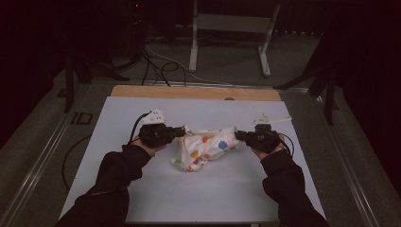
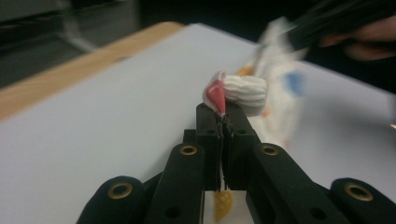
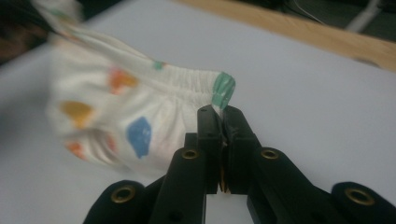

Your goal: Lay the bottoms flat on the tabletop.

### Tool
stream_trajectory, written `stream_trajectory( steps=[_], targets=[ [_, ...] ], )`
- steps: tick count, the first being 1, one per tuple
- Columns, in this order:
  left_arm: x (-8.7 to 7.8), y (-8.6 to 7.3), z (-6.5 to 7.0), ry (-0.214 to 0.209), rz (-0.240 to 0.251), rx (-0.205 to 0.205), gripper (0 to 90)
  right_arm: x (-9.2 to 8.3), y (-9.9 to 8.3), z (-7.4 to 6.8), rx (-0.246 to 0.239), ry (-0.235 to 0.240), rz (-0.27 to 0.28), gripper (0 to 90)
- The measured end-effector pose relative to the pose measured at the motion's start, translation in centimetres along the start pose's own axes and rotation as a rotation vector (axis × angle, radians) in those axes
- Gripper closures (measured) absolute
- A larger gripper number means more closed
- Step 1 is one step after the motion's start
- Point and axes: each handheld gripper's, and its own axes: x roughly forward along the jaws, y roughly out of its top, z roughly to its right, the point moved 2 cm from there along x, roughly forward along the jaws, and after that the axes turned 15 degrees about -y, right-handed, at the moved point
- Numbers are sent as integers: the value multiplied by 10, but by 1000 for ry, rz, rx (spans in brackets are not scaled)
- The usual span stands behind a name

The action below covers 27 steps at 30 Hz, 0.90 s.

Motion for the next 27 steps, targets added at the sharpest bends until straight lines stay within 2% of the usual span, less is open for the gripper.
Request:
stream_trajectory(
  steps=[1, 2, 3, 4, 5, 8, 9, 10, 11, 14, 15, 16, 17, 19, 21, 22, 24, 26, 27],
  targets=[
    [0, 1, -3, 35, -5, 2, 878, 1, 7, 0, 40, 37, 15, 875],
    [0, 3, -8, 85, -16, 7, 877, 2, 11, -1, 52, 49, 23, 876],
    [0, 3, -15, 117, -23, 1, 878, 3, 16, -2, 44, 39, 31, 878],
    [0, 3, -19, 132, -29, -6, 877, 7, 20, -5, 10, 2, 29, 878],
    [0, 1, -26, 152, -40, -9, 873, 11, 22, -6, -1, -16, 18, 878],
    [0, -5, -41, 215, -67, -38, 874, 26, 24, -1, 12, -47, 2, 878],
    [0, -8, -47, 224, -65, -68, 875, 32, 23, 1, 19, -61, 2, 878],
    [1, -10, -50, 229, -69, -74, 875, 39, 23, 5, 35, -62, -7, 878],
    [4, -12, -53, 253, -89, -74, 876, 44, 23, 6, 42, -61, -14, 878],
    [10, -16, -60, 275, -109, -83, 867, 64, 23, 11, 42, -92, -45, 878],
    [10, -16, -60, 275, -109, -83, 867, 64, 23, 11, 42, -92, -45, 878],
    [14, -19, -71, 285, -112, -127, 867, 71, 24, 12, 52, -105, -47, 878],
    [16, -20, -75, 288, -117, -135, 866, 86, 26, 15, 65, -124, -65, 878],
    [20, -20, -82, 333, -151, -128, 861, 98, 29, 18, 45, -154, -80, 878],
    [22, -20, -85, 336, -150, -140, 862, 103, 30, 18, 44, -166, -83, 878],
    [26, -19, -91, 365, -165, -138, 862, 109, 32, 18, 38, -187, -93, 878],
    [30, -19, -97, 372, -168, -155, 861, 122, 37, 19, 31, -227, -107, 878],
    [34, -21, -102, 375, -182, -185, 768, 130, 38, 20, 32, -239, -117, 837],
    [36, -21, -105, 378, -193, -204, 670, 133, 38, 21, 45, -248, -123, 770]
  ],
)
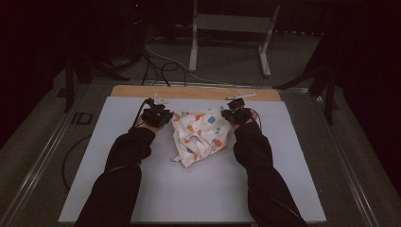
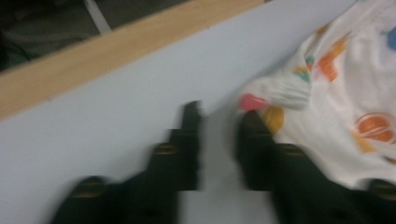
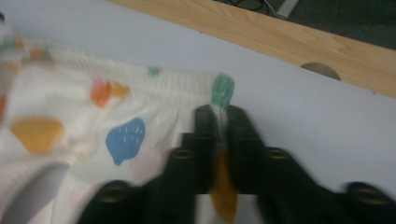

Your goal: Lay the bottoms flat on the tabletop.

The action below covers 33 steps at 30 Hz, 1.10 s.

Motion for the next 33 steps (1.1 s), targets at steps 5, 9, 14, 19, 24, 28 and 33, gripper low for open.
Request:
stream_trajectory(
  steps=[5, 9, 14, 19, 24, 28, 33],
  targets=[
    [2, -2, 0, -32, -36, -31, 331, 5, -1, 1, 63, -2, -3, 406],
    [0, -5, -3, -41, -39, -81, 152, -1, -5, 5, 73, 13, 7, 208],
    [-6, -8, -3, -94, -33, -89, 66, -9, -8, 8, 66, 51, 30, 135],
    [-11, -9, 4, -142, -25, -71, 33, -17, -10, 7, 34, 60, 46, 137],
    [-17, -8, 13, -188, -11, -48, 19, -26, -14, 8, 21, 69, 60, 140],
    [-25, -9, 22, -208, -12, -15, 18, -34, -18, 9, 14, 73, 63, 141],
    [-35, -12, 30, -235, 3, 7, 18, -46, -26, 13, 16, 83, 82, 141]
  ],
)
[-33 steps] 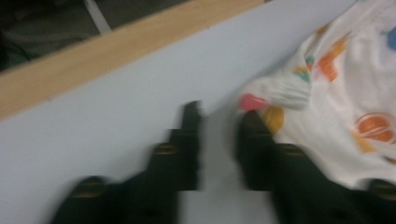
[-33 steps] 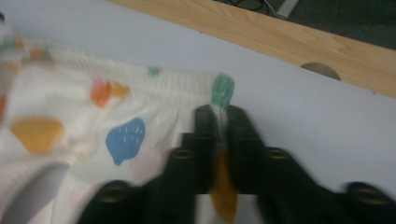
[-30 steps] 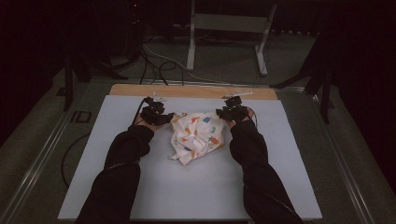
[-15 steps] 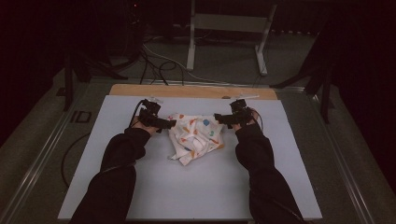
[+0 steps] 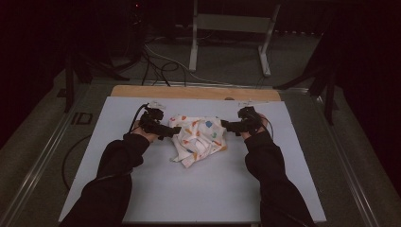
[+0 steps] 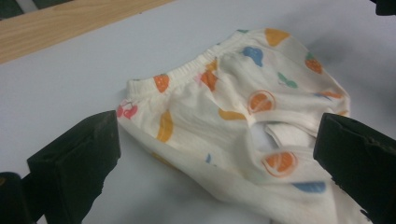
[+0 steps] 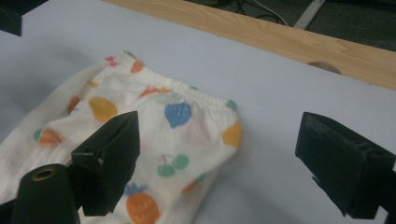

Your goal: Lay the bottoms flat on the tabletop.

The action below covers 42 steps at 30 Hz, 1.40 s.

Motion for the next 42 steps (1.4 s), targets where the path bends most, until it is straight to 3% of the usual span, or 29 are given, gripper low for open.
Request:
stream_trajectory(
  steps=[4, 9, 15, 17, 18, 21, 23, 26, 28, 29, 34, 38, 42],
  targets=[
    [-7, -5, 7, -15, 4, 16, 18, -12, -8, 3, -3, -4, 18, 141],
    [-14, -12, 20, -66, 26, 48, 18, -26, -22, 3, -12, 6, 35, 142],
    [-19, -32, 44, -139, 33, 92, 25, -37, -44, -2, -21, 19, 35, 143],
    [-17, -40, 53, -147, 16, 106, 65, -40, -51, -5, -26, 23, 23, 143],
    [-16, -43, 55, -153, 11, 112, 98, -42, -55, -7, -27, 28, 20, 145],
    [-11, -57, 62, -118, -31, 134, 182, -47, -63, -13, -56, 35, 12, 144],
    [-5, -68, 65, -81, -69, 159, 298, -51, -66, -16, -68, 42, 11, 144],
    [0, -79, 67, -75, -78, 172, 435, -57, -68, -17, -75, 53, 24, 145],
    [4, -83, 67, -77, -81, 172, 459, -59, -68, -17, -72, 55, 23, 145],
    [7, -83, 68, -83, -84, 171, 523, -63, -69, -17, -65, 60, 29, 145],
    [21, -85, 70, -55, -134, 193, 629, -66, -70, -16, -62, 55, 33, 145],
    [26, -82, 68, -26, -161, 194, 883, -65, -71, -17, -66, 58, 30, 146],
    [15, -73, 70, -45, -136, 197, 900, -66, -71, -18, -81, 57, 30, 147]
  ],
)
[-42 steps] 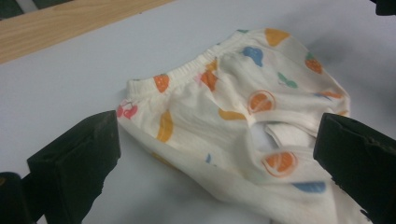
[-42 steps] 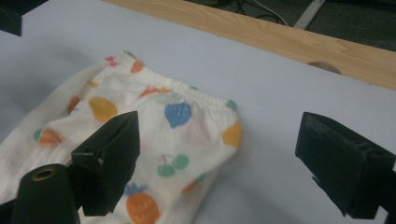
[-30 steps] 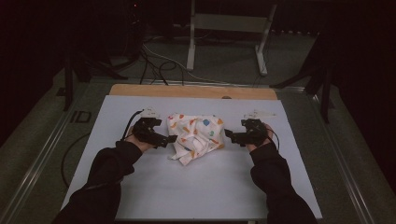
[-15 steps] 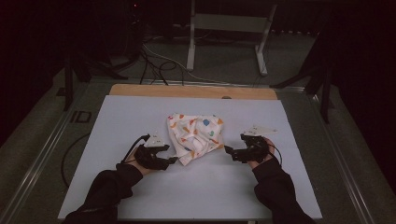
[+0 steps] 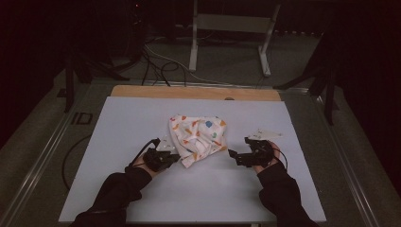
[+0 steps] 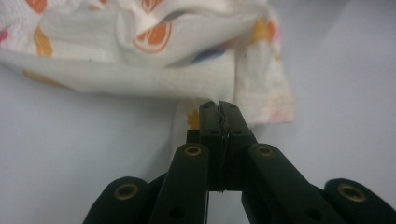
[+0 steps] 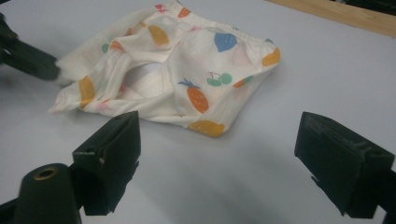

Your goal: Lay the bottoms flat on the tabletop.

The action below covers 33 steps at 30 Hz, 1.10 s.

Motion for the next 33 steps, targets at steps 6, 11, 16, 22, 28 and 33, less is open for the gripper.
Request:
stream_trajectory(
  steps=[6, 11, 16, 22, 28, 33],
  targets=[
    [-30, 10, 1, -18, 74, -34, 900, -1, 1, 0, 1, -2, 0, 147],
    [-50, 6, -2, -13, 108, -72, 900, -3, 2, 1, 1, -9, 5, 147],
    [-61, -10, -9, 15, 77, -120, 900, -3, 2, 1, -2, -9, 7, 147],
    [-71, -37, -23, 61, 55, -197, 900, -4, 2, 1, -5, -15, 5, 147],
    [-79, -59, -33, 110, 47, -242, 900, -5, 1, 2, -1, -20, 6, 147],
    [-82, -69, -42, 137, 45, -271, 900, -5, 0, 2, 1, -20, 7, 147]
  ],
)
